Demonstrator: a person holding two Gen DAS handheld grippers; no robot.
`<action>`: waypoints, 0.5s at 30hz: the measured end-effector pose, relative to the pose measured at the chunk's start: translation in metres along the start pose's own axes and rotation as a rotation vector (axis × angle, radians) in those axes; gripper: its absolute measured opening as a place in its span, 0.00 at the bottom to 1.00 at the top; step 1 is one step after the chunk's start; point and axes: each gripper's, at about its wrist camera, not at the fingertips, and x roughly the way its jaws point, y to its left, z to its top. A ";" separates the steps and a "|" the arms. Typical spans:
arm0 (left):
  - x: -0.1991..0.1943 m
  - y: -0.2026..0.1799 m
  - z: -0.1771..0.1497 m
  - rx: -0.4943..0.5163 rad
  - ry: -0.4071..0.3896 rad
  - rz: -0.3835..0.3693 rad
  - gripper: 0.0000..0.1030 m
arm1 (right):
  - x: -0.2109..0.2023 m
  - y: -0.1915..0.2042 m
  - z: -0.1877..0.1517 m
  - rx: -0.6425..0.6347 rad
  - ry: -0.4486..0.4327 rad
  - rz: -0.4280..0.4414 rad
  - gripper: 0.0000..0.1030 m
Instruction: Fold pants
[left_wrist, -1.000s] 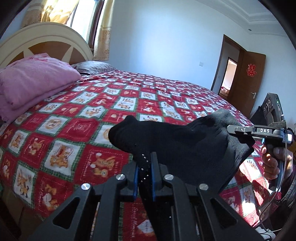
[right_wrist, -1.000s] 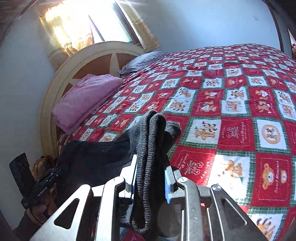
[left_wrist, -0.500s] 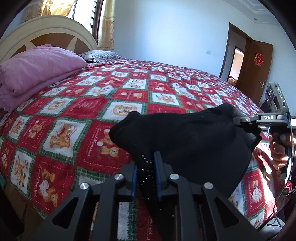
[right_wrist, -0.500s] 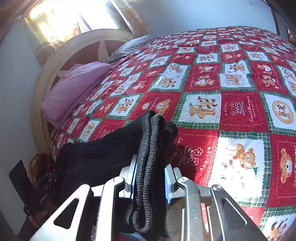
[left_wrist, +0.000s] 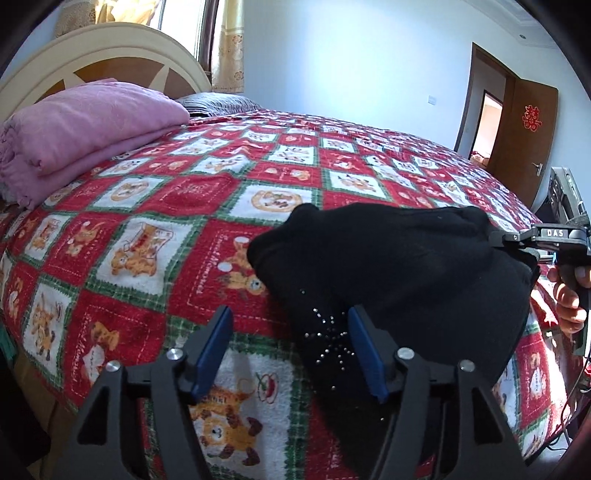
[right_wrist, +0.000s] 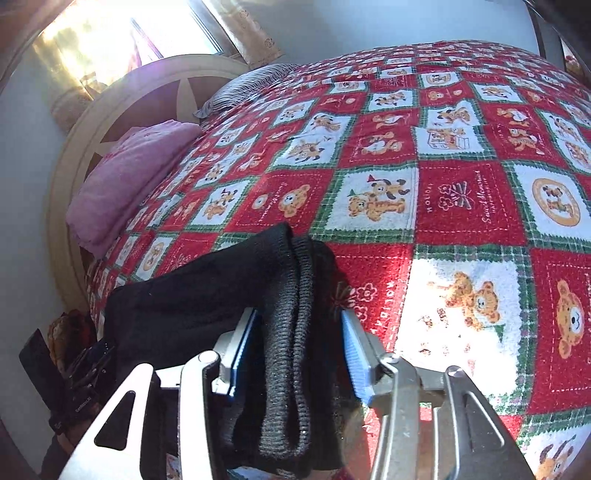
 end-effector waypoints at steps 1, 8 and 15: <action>0.000 0.000 0.000 0.000 0.001 0.001 0.69 | 0.000 0.001 0.000 -0.009 -0.004 -0.026 0.56; 0.000 0.010 -0.001 -0.044 0.018 0.038 0.88 | -0.007 0.005 -0.001 -0.031 -0.025 -0.091 0.61; -0.024 0.004 0.000 -0.013 0.012 0.071 0.88 | -0.067 0.001 -0.011 -0.017 -0.178 -0.223 0.62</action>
